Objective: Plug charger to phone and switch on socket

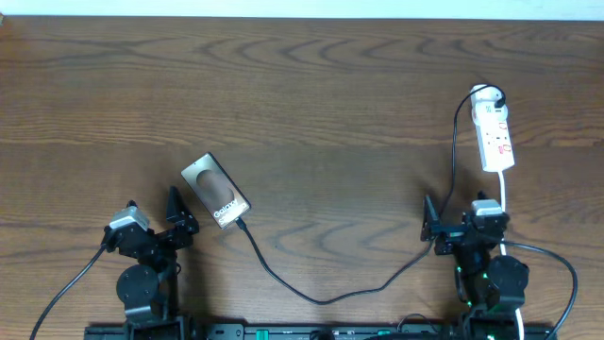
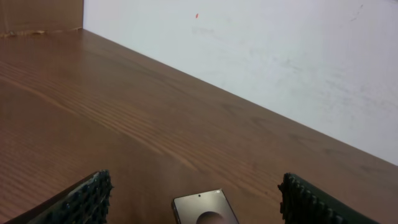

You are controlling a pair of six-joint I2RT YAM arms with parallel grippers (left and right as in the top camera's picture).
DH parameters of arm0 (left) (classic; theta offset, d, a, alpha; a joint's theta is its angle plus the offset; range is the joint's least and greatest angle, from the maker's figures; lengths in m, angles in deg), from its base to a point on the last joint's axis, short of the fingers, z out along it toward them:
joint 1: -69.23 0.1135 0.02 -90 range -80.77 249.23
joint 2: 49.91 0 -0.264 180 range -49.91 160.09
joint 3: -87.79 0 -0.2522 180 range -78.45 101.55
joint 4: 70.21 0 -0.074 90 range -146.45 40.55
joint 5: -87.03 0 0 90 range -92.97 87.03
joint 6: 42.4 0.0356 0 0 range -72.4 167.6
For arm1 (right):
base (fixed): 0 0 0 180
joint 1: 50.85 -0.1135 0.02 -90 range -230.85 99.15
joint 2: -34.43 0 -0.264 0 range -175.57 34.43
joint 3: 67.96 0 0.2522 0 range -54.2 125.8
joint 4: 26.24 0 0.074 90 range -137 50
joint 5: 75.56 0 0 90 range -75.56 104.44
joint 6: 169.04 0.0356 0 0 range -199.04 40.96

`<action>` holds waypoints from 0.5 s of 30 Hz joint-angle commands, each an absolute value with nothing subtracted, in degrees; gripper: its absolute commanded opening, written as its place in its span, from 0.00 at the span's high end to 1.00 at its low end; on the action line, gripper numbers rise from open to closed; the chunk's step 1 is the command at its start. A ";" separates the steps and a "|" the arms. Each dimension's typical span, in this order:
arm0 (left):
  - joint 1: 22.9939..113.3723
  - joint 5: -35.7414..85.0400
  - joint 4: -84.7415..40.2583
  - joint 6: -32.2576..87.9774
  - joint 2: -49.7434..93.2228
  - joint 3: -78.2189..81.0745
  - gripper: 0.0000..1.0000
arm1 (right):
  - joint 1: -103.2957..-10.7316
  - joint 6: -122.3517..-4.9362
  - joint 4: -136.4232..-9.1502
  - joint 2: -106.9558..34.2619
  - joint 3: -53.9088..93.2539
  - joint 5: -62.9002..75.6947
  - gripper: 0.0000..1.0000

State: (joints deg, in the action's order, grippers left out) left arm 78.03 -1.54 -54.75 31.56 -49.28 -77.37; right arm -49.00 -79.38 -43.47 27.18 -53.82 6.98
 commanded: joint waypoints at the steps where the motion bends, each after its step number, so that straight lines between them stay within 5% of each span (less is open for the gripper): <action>1: 78.27 -2.10 -52.22 32.35 -49.57 -78.15 0.16 | -49.83 -82.92 -43.92 29.63 -53.89 8.51 0.01; 15: 78.27 -2.10 -52.22 32.35 -49.57 -78.15 0.15 | -49.83 -82.99 -43.88 31.01 -53.89 8.48 0.01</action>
State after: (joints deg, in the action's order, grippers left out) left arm 78.03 -1.54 -54.78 31.56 -49.28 -77.37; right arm -49.00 -82.24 -43.60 29.78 -53.82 7.85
